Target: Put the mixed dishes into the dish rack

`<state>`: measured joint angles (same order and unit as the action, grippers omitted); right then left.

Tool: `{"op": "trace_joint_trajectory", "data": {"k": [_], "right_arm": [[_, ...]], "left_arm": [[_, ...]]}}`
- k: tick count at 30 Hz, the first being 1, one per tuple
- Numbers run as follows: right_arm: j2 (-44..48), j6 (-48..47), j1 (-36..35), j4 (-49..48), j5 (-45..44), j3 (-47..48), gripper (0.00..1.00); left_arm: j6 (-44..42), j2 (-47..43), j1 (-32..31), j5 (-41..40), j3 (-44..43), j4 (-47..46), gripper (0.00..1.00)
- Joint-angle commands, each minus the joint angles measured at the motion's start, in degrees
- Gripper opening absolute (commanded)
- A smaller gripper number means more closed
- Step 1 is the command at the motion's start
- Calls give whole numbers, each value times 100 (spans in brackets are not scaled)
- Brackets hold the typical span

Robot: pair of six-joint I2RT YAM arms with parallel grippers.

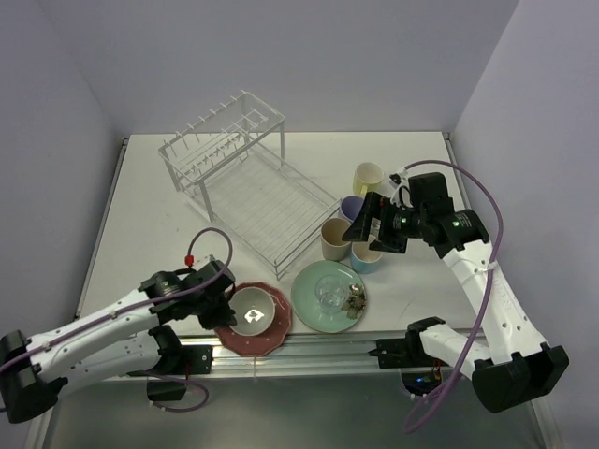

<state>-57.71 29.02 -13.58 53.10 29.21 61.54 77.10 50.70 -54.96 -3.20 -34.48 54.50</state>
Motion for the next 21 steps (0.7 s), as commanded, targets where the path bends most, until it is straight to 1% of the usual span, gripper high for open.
{"op": "trace_joint_trajectory", "data": {"k": [1,4,6,8,10,13,14,18,21], "right_arm": [[-126,-98,-249,16,181,569,100],[-389,-54,-715,-54,400,991,100],[-599,25,-978,-194,690,1333,97],[-723,183,-1409,-387,857,1631,97],[-855,349,-1794,-563,1243,1808,97],[-908,718,-2051,-1187,1735,1906,97],[-917,772,-2217,-1379,1772,1914,97],[-909,755,-2403,-1530,1904,1836,100],[-838,746,-2482,-1601,1825,1651,100]], "left_arm": [[-90,-805,-32,-233,-673,52,0],[-11,-1561,-32,-286,-1042,-184,0],[120,-1930,-32,-347,-1262,-422,0],[139,-1985,-32,-444,-1368,-764,0],[121,-1766,-32,-497,-1561,-1036,0],[-19,-1248,-32,-524,-1860,-1283,0],[-81,-1125,-32,-515,-1939,-1458,0],[-213,-624,-32,-480,-2282,-1811,0],[-266,-447,-32,-410,-2379,-2021,0]]}}
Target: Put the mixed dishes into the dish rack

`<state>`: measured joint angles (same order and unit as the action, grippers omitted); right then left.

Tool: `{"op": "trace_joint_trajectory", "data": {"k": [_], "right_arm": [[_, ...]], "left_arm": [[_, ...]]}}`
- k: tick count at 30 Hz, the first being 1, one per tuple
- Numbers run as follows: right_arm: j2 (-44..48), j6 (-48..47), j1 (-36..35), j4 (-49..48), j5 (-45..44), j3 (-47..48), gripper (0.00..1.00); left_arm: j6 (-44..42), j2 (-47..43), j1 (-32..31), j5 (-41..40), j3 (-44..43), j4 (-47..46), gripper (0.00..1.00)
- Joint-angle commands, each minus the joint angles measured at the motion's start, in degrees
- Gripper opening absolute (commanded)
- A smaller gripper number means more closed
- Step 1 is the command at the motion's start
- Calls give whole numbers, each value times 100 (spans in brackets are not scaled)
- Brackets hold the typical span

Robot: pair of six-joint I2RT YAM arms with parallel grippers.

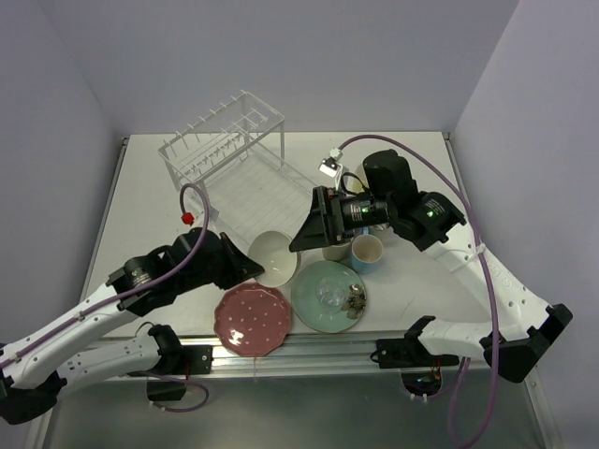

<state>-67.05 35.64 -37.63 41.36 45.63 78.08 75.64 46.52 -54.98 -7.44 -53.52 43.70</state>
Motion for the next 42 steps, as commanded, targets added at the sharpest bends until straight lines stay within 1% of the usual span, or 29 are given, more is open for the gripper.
{"op": "trace_joint_trajectory", "data": {"k": [1,9,16,27,34,36,42], "right_arm": [[95,75,-87,-436,175,-65,100],[69,-215,-166,-217,-299,-294,100],[-45,-118,-219,-550,-72,-382,100],[-124,-22,-227,-805,-124,-584,100],[-177,-57,-236,-727,-352,-575,100],[-195,-136,-236,-630,-554,-549,100],[-186,-84,-342,-822,-819,-575,100]], "left_arm": [[-119,-3,-30,50,-484,-960,0],[-163,-12,-30,6,-625,-872,0],[-137,41,-30,94,-625,-1074,0],[-154,15,-30,111,-730,-1136,0],[-119,-47,-30,129,-686,-1171,0],[-102,-56,-30,138,-686,-1197,0],[-84,-29,-30,173,-748,-1268,0]]}}
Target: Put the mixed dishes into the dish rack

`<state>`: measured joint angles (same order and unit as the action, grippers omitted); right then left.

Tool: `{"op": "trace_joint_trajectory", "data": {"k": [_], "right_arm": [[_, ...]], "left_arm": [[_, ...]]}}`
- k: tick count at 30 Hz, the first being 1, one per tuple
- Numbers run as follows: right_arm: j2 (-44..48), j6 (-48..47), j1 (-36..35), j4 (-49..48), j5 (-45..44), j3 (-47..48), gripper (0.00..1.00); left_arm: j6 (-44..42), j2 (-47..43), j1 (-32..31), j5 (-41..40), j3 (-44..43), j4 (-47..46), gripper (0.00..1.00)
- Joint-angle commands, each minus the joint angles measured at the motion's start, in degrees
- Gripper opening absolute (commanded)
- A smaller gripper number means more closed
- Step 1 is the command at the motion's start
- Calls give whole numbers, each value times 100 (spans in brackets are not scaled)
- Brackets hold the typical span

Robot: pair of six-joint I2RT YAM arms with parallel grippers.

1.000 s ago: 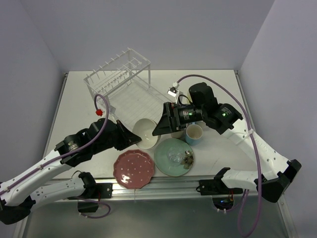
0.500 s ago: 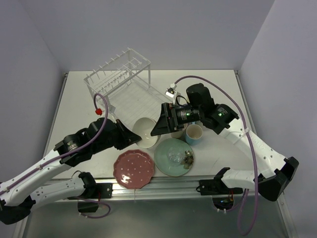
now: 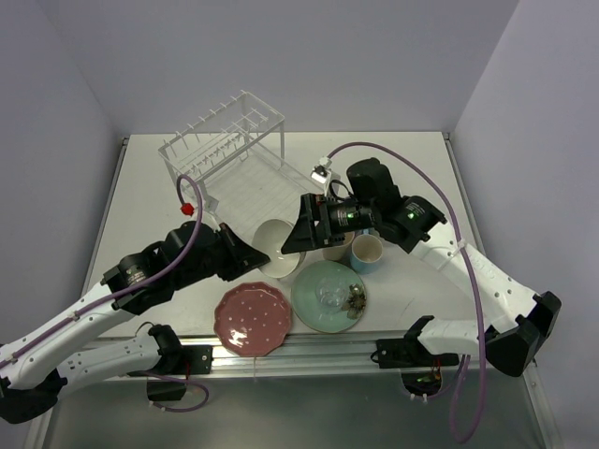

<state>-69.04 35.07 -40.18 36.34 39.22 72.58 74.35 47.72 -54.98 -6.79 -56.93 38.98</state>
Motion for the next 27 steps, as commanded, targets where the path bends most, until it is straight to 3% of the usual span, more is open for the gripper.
{"op": "trace_joint_trajectory", "data": {"k": [1,8,12,14,19,27], "right_arm": [[13,17,-112,-338,-204,-24,100],[197,368,-148,-899,32,-278,98],[390,580,-148,-1417,226,-463,81],[470,650,-148,-1550,261,-551,78],[698,729,-148,-1875,322,-674,93],[875,1195,-148,-2755,665,-1132,96]], "left_arm": [[45,-141,-30,116,-424,-778,0],[36,-193,-30,143,-354,-761,0],[36,-272,-30,134,-284,-734,0],[45,-307,-30,125,-249,-743,0],[45,-413,-30,99,-170,-682,0],[106,-589,-30,151,-20,-734,0]]}}
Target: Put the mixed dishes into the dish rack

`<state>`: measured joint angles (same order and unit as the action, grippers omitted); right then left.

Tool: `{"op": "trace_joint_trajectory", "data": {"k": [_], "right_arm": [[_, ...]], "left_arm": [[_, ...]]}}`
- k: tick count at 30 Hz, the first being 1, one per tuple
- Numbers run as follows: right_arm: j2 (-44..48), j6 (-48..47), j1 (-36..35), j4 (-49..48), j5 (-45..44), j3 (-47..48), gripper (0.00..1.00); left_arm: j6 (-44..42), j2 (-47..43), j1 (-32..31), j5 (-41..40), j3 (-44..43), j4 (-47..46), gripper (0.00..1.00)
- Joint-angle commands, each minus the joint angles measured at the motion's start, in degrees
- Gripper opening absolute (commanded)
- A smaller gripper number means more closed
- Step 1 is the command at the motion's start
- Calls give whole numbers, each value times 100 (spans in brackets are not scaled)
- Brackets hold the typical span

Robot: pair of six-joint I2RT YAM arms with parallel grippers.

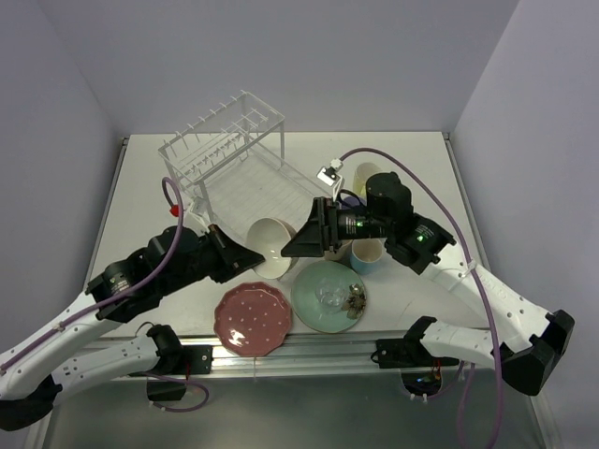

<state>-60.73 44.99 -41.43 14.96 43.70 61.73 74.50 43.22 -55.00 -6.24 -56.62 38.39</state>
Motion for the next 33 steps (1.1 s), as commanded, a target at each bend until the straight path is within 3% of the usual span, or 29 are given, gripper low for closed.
{"op": "trace_joint_trajectory", "data": {"k": [1,11,19,22,25,27,29,33], "right_arm": [[26,264,-23,-652,287,-56,96],[158,967,-23,-1891,464,-566,92],[237,1196,-23,-2234,481,-689,72],[228,1152,-23,-2156,499,-637,51],[176,994,-23,-1910,481,-470,0],[114,741,-23,-1551,455,-364,0],[123,634,-23,-1374,315,-311,0],[132,572,-23,-1242,227,-302,0]], "left_arm": [[91,-147,-28,105,-60,-684,0],[187,-411,-28,149,134,-824,0],[293,-543,-28,141,301,-877,0],[337,-569,-28,141,353,-947,0],[364,-499,-28,141,327,-930,0],[364,-394,-28,106,231,-799,7],[346,-341,-28,70,178,-719,25],[363,-271,-19,9,116,-728,43]]}}
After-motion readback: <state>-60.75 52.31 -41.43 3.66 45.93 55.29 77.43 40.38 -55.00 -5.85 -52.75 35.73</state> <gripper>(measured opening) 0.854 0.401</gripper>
